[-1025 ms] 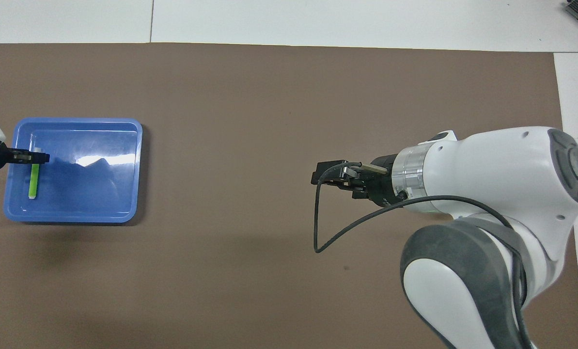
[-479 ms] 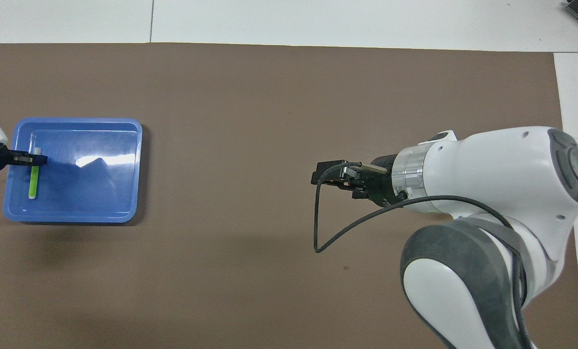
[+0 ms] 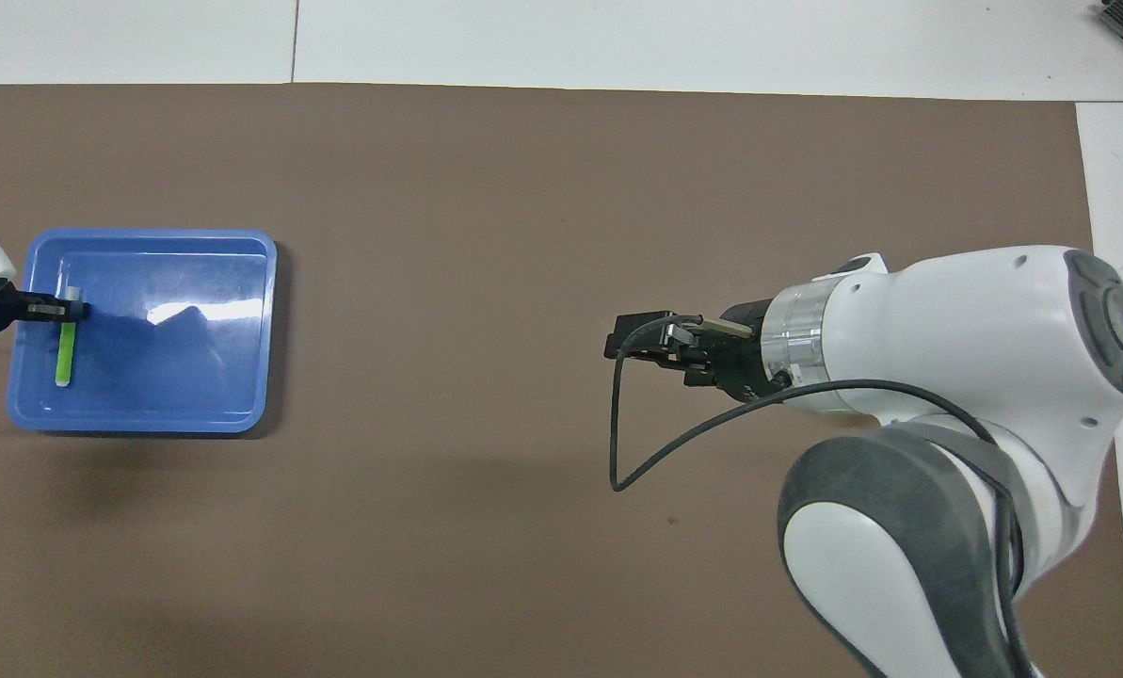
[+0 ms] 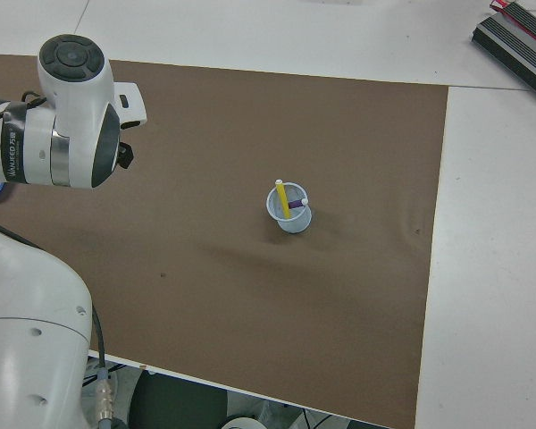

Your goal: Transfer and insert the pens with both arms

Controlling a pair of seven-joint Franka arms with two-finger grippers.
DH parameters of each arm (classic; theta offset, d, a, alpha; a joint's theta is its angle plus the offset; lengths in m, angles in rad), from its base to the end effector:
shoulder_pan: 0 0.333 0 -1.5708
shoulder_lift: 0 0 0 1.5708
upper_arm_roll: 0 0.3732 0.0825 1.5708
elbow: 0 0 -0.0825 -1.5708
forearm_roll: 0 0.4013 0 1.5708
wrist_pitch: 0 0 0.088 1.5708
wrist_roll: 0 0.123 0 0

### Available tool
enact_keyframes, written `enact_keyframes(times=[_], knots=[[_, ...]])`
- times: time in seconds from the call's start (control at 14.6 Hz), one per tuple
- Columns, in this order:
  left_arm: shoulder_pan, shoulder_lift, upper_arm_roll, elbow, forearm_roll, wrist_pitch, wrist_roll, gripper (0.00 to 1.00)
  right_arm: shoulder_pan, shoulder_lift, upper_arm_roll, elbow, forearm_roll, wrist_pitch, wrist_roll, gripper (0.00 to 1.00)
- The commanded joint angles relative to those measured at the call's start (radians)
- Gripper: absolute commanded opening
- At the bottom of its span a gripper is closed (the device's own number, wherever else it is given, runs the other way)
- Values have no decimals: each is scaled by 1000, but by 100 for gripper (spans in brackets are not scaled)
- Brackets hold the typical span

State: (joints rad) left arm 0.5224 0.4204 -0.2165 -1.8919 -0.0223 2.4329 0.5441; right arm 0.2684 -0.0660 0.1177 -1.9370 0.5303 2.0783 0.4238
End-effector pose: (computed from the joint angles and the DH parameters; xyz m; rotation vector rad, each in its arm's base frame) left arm 0.6464 0.2161 0.3243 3.0770 -0.3059 0.2480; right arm 0.5240 0.2502 0.5767 -2.6002 0.3278 0.0041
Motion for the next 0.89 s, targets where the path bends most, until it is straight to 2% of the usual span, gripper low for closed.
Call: enact_keyframes(times=[0.0, 0.41, 0.62, 0.82], knots=[[10, 18, -8, 19, 21, 8, 4, 0, -3, 3, 2, 0, 23, 9, 12, 100], [4, 18, -8, 22, 19, -14, -6, 0, -3, 2, 2, 1, 25, 9, 13, 100], [-2, 18, -8, 74, 16, -110, -68, 0, -3, 3, 2, 1, 25, 9, 12, 100], [-10, 9, -9, 80, 15, -144, -95, 0, -3, 2, 2, 1, 25, 9, 12, 100]])
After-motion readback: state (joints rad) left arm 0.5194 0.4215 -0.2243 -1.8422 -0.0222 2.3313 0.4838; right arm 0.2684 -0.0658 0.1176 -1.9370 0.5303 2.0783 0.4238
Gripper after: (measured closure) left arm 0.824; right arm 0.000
